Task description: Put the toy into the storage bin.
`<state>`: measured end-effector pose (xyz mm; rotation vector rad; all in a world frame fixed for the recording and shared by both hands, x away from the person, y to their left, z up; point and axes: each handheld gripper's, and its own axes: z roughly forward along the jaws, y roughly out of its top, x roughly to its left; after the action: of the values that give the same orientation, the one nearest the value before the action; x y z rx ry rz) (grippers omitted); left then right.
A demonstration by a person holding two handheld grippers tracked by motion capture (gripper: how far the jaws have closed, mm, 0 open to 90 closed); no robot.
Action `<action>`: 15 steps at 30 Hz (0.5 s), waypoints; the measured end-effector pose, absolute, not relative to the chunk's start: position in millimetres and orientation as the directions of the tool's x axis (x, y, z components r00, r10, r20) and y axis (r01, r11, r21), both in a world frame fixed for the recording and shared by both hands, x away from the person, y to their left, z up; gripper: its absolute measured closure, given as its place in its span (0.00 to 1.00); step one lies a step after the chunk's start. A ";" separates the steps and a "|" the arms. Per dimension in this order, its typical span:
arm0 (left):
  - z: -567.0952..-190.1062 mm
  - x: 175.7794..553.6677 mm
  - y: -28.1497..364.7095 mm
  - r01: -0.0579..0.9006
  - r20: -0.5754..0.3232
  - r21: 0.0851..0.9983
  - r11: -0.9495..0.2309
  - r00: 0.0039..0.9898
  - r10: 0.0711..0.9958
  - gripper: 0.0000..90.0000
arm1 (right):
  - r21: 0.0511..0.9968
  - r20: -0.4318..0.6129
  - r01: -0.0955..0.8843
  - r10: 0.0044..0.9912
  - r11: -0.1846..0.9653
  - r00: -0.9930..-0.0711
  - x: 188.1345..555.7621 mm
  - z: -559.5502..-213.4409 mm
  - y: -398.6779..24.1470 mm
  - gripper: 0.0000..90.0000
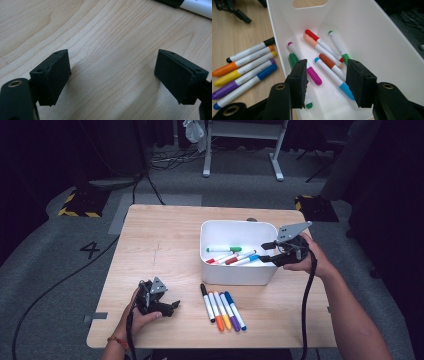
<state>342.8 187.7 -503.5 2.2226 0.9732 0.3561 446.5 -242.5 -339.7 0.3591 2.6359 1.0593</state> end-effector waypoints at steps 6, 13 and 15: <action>-503.4 342.8 187.8 0.545 -0.019 0.678 -0.494 0.684 0.729 0.15 | 0.759 -0.181 0.128 0.395 0.639 -0.901 423.5 -327.0 -262.5 0.53; -503.4 342.8 187.8 0.545 -0.019 0.678 -0.494 0.684 0.729 0.15 | 0.791 -0.200 0.103 0.413 0.603 -0.888 390.7 -324.7 -275.4 0.44; -503.4 342.8 187.8 0.545 -0.019 0.678 -0.493 0.684 0.729 0.15 | 0.802 -0.197 0.103 0.423 0.588 -0.884 382.0 -327.0 -277.1 0.43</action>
<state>342.8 187.8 -503.4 2.2236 0.9730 0.3563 382.0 -277.1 -327.0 0.4246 2.4522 1.2040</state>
